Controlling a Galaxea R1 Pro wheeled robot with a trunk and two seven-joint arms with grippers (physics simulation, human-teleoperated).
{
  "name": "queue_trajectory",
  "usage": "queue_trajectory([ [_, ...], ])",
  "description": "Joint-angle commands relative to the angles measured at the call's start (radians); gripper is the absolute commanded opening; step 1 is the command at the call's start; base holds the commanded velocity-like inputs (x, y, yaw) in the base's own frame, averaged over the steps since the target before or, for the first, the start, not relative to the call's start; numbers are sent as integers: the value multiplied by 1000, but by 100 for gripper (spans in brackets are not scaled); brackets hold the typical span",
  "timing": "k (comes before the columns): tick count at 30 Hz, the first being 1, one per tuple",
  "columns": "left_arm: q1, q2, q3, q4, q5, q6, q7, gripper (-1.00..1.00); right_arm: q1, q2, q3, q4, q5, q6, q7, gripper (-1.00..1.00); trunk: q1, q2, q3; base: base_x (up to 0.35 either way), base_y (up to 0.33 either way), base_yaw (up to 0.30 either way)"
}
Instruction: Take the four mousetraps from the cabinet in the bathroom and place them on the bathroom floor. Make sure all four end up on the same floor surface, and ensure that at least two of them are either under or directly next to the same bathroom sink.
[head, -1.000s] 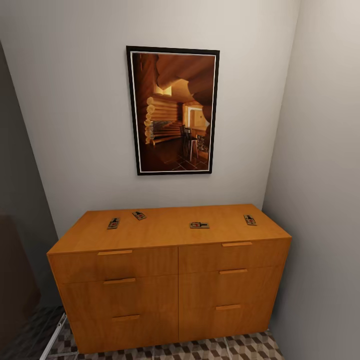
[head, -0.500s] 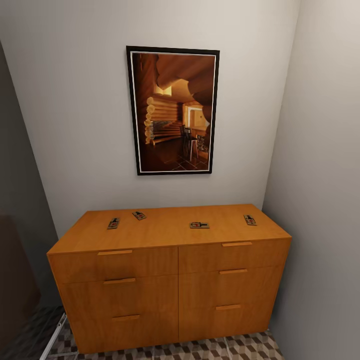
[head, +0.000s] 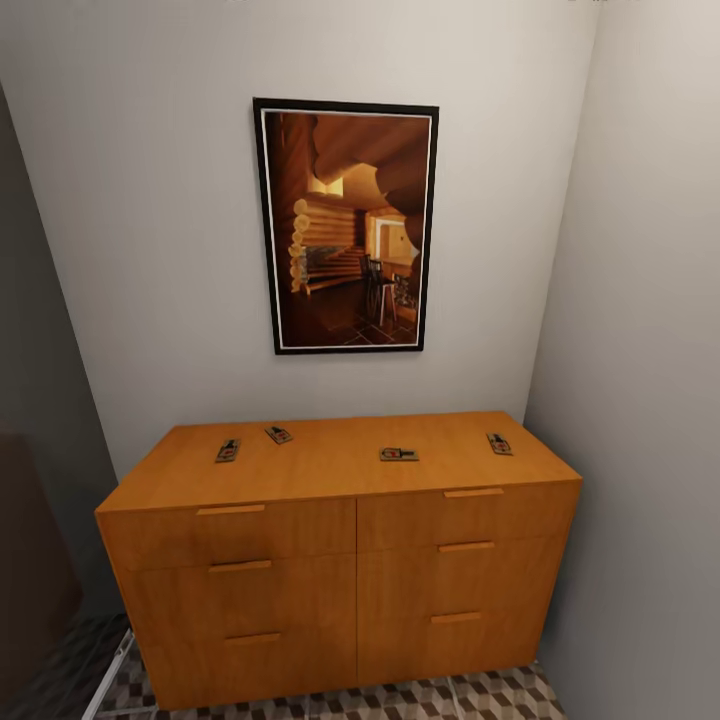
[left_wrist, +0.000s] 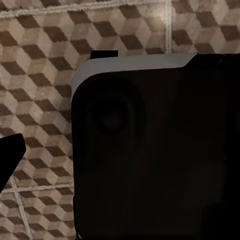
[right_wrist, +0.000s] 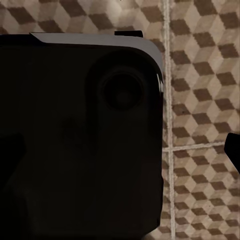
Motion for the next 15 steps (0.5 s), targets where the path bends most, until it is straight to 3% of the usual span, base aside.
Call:
queue_trajectory([
  [1, 0, 0, -1, -1, 0, 0, 0, 100, 0, 0, -1, 0, -1, -3, 0, 100, -4, 7, 2, 0, 0, 0],
  [15, 0, -1, -5, -3, -4, 0, -1, 100, 0, 1, 0, 0, -1, -3, 0, 100, -58, 105, 46, 0, 0, 0],
])
